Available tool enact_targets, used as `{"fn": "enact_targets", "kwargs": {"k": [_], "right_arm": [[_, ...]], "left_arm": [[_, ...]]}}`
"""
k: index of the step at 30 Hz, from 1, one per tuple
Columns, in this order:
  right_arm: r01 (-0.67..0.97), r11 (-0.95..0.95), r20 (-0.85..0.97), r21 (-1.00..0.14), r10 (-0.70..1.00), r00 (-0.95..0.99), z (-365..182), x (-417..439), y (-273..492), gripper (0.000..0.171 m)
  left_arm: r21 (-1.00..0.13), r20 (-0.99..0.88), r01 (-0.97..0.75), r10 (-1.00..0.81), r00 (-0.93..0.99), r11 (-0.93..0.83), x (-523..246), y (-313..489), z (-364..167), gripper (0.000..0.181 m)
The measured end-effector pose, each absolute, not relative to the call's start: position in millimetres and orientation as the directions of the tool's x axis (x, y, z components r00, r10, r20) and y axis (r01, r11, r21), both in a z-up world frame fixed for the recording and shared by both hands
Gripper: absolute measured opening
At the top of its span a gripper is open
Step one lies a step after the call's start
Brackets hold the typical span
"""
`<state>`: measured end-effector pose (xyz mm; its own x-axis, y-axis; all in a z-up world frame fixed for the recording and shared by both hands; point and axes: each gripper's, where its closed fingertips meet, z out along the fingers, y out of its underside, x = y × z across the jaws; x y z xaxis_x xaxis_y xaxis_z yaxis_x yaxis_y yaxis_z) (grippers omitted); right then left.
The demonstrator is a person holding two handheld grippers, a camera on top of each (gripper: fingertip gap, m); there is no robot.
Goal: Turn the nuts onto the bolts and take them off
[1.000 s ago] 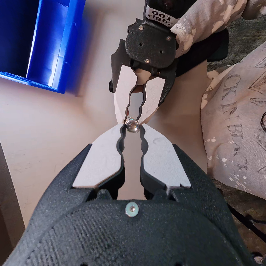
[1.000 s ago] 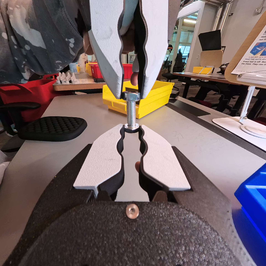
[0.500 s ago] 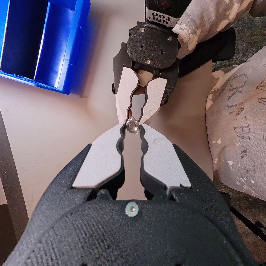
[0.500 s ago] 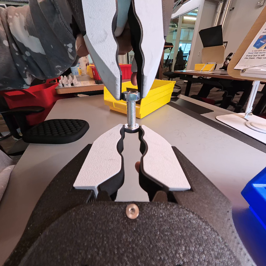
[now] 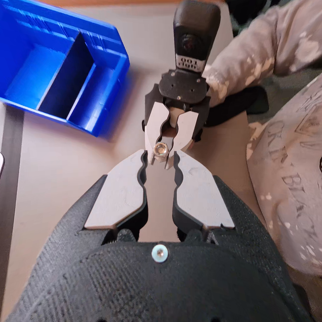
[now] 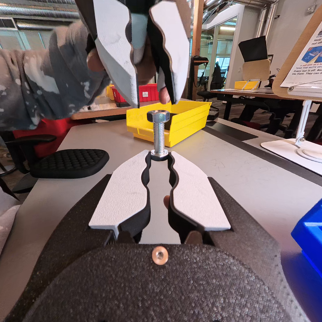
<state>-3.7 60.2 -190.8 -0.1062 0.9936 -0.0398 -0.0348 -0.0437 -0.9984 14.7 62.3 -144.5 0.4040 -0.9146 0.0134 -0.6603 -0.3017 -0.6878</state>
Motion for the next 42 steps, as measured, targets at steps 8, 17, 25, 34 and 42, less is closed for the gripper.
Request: {"fn": "enact_targets", "kwargs": {"k": [8, 17, 25, 34, 42], "right_arm": [[-0.06, -0.061, -0.055, -0.996, 0.993, -0.103, -188.0, -2.6, 62.5, 0.018], [-0.048, -0.06, -0.055, -0.997, 0.994, -0.095, -192.9, -5.9, 62.8, 0.018], [-0.047, -0.058, -0.053, -0.997, 0.993, -0.104, -194.3, -6.7, 61.6, 0.018], [-0.089, -0.065, -0.051, -0.994, 0.988, -0.148, -188.3, -4.4, 55.2, 0.018], [-0.123, -0.072, -0.05, -0.99, 0.984, -0.17, -182.7, -1.4, 53.0, 0.018]], "left_arm": [[-0.937, -0.022, -0.304, -0.841, 0.54, -0.171, 16.2, 64.4, -143.1, 0.029], [-0.968, -0.025, -0.22, -0.822, 0.57, -0.124, 16.5, 68.2, -151.1, 0.024], [-0.971, -0.009, -0.204, -0.837, 0.548, -0.123, 17.0, 66.7, -155.8, 0.018], [-0.98, -0.018, -0.181, -0.856, 0.516, -0.089, 17.4, 60.6, -151.0, 0.02], [-0.984, -0.005, -0.155, -0.852, 0.523, -0.089, 10.7, 60.8, -146.3, 0.018]]}}
